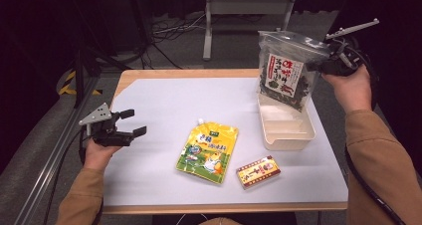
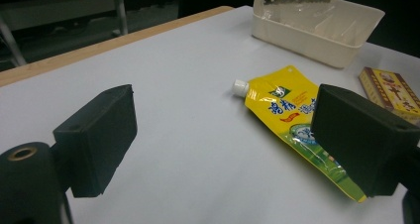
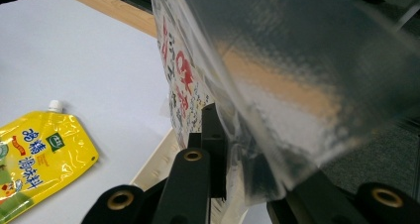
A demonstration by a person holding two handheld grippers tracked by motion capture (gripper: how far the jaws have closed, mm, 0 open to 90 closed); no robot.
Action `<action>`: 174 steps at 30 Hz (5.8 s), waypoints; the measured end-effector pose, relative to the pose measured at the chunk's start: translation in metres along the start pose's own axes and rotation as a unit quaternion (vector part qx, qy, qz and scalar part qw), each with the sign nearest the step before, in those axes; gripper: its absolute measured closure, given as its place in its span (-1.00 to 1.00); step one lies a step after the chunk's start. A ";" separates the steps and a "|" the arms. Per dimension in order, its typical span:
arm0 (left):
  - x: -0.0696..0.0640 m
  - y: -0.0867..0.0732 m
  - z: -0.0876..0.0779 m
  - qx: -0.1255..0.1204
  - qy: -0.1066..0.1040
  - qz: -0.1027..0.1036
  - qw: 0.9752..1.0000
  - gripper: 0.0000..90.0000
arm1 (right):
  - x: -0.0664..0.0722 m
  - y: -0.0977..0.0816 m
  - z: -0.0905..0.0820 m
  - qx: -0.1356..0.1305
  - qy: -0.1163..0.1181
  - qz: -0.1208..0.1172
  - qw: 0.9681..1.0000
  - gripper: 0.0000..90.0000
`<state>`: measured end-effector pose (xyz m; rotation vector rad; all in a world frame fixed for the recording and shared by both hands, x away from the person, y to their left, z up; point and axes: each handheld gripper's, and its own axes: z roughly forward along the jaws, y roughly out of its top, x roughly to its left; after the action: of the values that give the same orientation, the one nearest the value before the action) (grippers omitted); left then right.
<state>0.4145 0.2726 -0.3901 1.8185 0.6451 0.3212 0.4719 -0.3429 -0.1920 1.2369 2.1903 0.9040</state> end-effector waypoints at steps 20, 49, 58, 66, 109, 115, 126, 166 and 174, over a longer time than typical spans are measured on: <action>-0.002 0.001 0.006 0.009 -0.018 -0.009 1.000 -0.74 | -0.003 -0.007 0.010 0.018 -0.021 -0.006 1.000 0.84; -0.014 0.007 0.023 0.027 -0.030 -0.002 0.999 -0.77 | -0.024 -0.038 0.029 0.039 -0.004 0.048 0.998 0.73; -0.018 0.010 0.031 0.034 -0.040 0.005 0.999 -0.78 | -0.025 -0.039 0.023 0.008 -0.014 0.052 0.999 0.02; -0.019 0.012 0.035 0.033 -0.044 0.009 0.998 -0.78 | -0.027 -0.048 0.011 -0.024 -0.004 0.052 0.998 -0.25; -0.060 0.030 0.065 0.114 -0.056 -0.001 0.992 -0.75 | 0.040 -0.090 -0.021 -0.089 0.107 -0.033 0.990 -0.35; -0.060 0.029 0.063 0.106 -0.070 0.001 0.992 -0.69 | 0.060 -0.083 -0.004 -0.080 0.139 -0.055 0.986 -0.31; -0.064 0.023 0.054 0.108 -0.076 0.006 0.991 -0.61 | 0.094 -0.063 0.034 -0.059 0.184 -0.081 0.978 -0.26; -0.078 -0.007 0.059 0.139 -0.086 -0.014 0.987 -0.62 | 0.134 -0.058 0.163 0.072 0.235 -0.076 0.966 -0.25; -0.078 -0.010 0.063 0.149 -0.091 -0.019 0.984 -0.62 | 0.140 -0.058 0.178 0.101 0.239 -0.069 0.963 -0.22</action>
<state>0.3809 0.1805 -0.4135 2.0891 0.6224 0.0318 0.4899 -0.1870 -0.3656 1.0103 2.7707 1.0227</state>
